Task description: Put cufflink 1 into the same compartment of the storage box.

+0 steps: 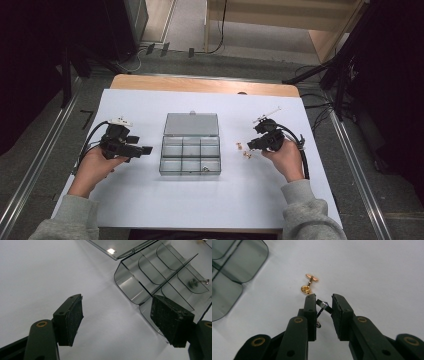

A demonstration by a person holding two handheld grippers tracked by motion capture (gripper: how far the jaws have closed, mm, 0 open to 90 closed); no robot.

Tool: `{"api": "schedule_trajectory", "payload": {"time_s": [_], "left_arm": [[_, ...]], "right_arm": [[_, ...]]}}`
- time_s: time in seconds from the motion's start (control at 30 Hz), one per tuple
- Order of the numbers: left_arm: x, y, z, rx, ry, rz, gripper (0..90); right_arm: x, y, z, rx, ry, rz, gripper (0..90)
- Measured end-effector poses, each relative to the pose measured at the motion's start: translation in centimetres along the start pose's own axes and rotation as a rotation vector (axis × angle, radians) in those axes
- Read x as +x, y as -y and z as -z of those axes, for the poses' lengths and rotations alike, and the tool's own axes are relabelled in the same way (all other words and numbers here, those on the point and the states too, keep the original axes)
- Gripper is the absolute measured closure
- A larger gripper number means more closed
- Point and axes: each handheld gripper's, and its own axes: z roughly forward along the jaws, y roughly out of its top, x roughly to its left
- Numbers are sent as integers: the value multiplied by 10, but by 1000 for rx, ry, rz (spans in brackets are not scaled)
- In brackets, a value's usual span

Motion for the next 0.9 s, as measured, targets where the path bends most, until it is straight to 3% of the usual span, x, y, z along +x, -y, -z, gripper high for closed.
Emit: {"api": "schedule_trajectory", "payload": {"time_s": [0.9], "left_arm": [[-1,1,1,-1,-2,-1,270]], "right_arm": [[33,-15,17,-62,-86,89,758]]}}
